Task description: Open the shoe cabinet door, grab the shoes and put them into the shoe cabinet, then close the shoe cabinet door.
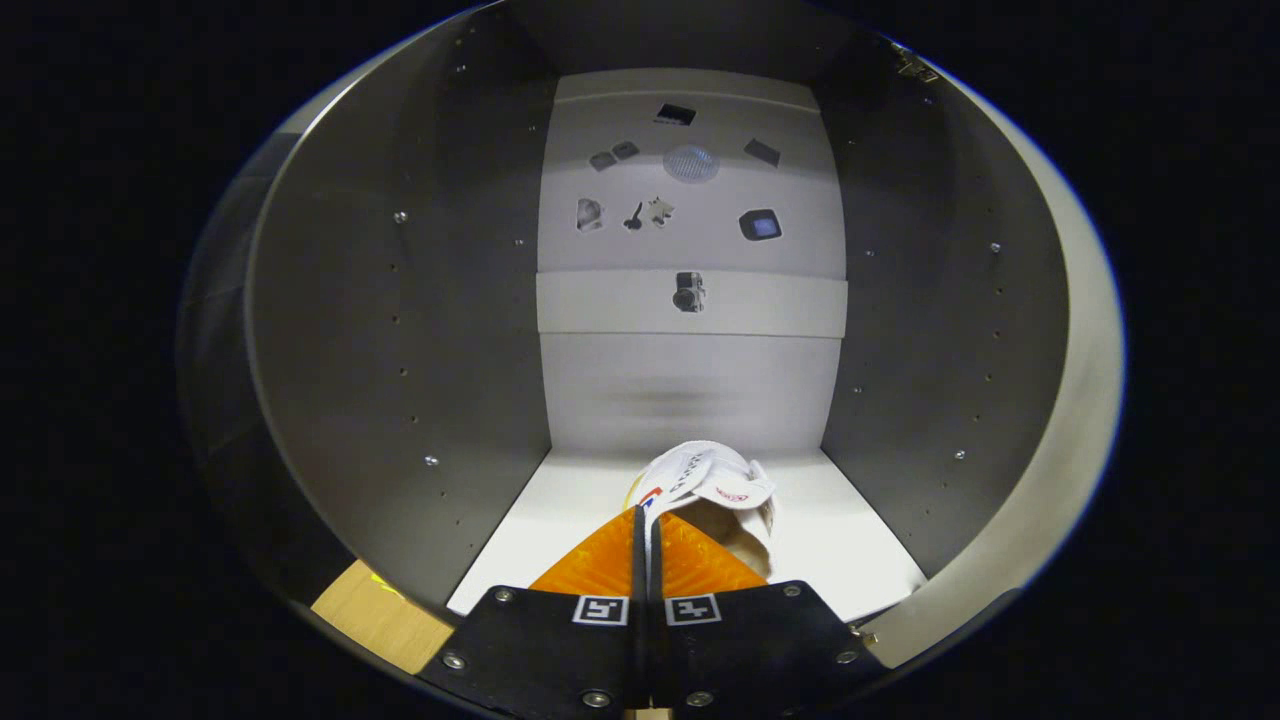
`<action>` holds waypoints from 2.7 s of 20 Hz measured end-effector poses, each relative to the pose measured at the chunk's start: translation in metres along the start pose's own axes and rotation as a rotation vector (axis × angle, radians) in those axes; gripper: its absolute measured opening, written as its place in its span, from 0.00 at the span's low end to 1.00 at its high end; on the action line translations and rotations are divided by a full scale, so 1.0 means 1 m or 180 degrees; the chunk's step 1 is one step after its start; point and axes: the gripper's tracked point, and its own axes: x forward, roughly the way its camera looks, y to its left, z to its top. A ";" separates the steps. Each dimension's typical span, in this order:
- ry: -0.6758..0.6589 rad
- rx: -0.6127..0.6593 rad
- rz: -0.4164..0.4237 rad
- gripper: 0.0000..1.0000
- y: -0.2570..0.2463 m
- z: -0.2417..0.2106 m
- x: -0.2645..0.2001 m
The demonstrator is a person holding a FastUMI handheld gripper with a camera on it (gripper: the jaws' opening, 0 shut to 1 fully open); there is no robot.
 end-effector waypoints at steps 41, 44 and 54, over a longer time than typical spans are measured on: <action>0.0291 -0.0648 -0.0459 0.94 0.024 -0.030 0.059; 0.0225 -0.0658 -0.0465 0.95 0.024 -0.025 0.054; -0.0328 -0.0485 -0.0288 0.96 0.029 0.036 -0.015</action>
